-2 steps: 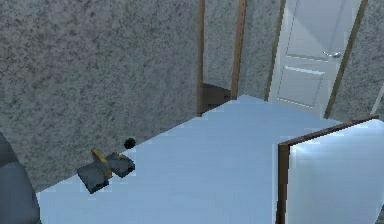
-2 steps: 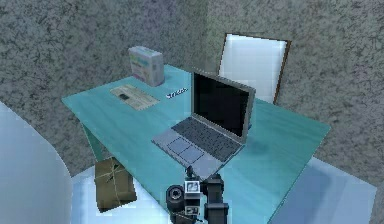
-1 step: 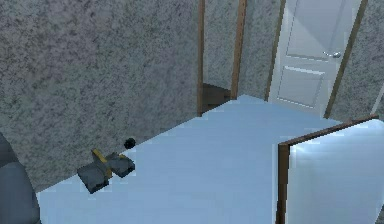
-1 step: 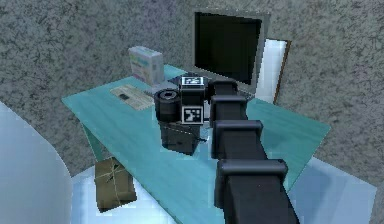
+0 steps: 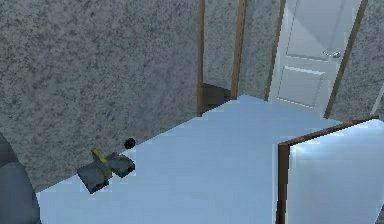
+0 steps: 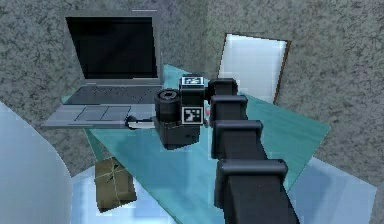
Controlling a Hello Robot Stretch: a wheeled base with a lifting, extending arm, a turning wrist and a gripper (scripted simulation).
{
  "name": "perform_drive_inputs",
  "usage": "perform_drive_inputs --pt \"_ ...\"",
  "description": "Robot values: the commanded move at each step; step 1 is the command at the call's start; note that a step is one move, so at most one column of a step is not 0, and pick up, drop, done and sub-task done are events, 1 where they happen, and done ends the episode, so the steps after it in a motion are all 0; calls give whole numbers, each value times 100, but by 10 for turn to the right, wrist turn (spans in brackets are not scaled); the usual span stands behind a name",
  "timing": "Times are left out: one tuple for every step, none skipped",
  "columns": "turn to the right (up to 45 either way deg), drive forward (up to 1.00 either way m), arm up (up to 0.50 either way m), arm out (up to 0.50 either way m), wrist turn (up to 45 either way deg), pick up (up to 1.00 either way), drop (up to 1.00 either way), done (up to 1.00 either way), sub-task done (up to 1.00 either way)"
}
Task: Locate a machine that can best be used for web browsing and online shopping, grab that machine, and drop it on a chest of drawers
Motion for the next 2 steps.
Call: perform_drive_inputs --pt "0 0 0 0 -450 0 0 0 0" --pt "0 0 0 0 -450 0 0 0 0"
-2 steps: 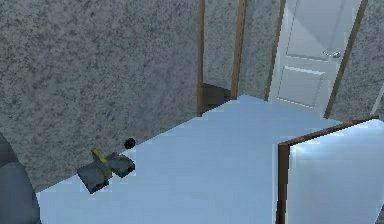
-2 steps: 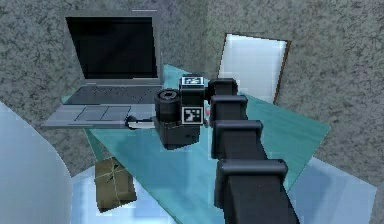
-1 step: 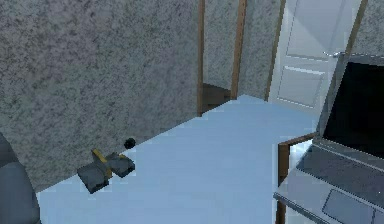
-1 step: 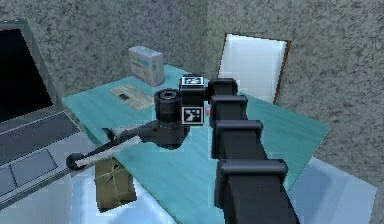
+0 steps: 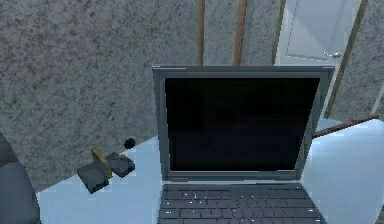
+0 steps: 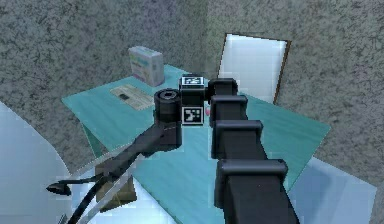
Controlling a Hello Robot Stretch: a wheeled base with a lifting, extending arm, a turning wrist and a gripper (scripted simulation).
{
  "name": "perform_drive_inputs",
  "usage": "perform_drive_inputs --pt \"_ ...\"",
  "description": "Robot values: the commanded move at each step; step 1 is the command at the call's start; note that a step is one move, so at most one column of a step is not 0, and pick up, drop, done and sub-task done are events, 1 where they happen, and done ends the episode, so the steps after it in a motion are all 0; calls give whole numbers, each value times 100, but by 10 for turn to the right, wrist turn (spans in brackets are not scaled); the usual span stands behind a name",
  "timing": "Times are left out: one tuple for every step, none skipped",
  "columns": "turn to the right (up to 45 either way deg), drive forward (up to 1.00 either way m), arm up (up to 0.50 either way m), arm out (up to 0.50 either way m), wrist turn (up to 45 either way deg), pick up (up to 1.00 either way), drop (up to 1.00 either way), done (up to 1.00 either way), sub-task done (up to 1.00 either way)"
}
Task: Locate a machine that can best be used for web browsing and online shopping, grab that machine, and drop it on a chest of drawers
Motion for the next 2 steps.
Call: perform_drive_inputs --pt "0 0 0 0 -150 0 0 0 0" --pt "0 0 0 -16 0 0 0 0 0"
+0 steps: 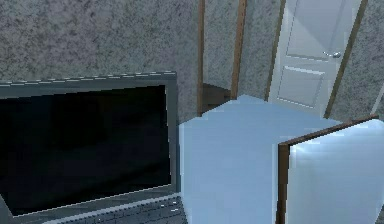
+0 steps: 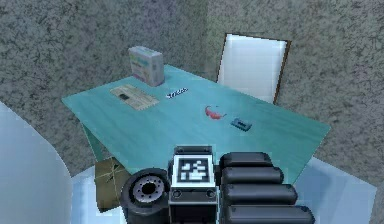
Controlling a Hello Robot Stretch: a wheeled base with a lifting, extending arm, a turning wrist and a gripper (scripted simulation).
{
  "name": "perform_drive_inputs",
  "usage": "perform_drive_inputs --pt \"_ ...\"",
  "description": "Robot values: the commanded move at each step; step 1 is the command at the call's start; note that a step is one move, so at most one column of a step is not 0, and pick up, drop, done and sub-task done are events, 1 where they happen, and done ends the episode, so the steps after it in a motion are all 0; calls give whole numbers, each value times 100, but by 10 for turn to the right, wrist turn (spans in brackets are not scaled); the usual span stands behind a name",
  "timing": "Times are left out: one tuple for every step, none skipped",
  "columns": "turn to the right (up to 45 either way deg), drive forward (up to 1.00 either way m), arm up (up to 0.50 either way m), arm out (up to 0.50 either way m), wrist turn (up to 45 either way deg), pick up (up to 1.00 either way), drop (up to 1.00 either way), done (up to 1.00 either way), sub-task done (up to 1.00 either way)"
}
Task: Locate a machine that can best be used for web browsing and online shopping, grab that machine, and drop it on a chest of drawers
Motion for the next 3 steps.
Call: perform_drive_inputs --pt "-450 0 0 0 0 0 0 0 0" --pt "-270 0 0 0 0 0 0 0 0" --pt "0 35 0 0 0 0 0 0 0"
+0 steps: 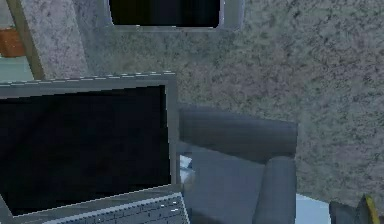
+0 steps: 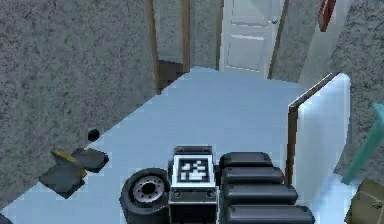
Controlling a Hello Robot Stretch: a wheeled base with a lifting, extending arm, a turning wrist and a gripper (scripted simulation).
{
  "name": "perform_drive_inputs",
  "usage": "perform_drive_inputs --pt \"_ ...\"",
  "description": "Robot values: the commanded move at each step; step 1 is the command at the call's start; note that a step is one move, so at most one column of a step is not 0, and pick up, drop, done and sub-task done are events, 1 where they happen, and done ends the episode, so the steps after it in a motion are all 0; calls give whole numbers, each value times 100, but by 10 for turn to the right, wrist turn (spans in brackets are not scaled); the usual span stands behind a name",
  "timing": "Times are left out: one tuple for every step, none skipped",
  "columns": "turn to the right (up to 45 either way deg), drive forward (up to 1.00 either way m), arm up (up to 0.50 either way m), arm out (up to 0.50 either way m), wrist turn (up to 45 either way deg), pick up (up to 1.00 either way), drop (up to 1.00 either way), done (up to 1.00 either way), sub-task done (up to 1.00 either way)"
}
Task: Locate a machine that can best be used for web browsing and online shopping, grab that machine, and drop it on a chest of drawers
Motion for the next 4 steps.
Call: perform_drive_inputs --pt "-450 0 0 0 0 0 0 0 0" --pt "0 100 0 0 0 0 0 0 0" --pt "0 85 0 0 0 0 0 0 0" --pt "-150 0 0 0 0 0 0 0 0"
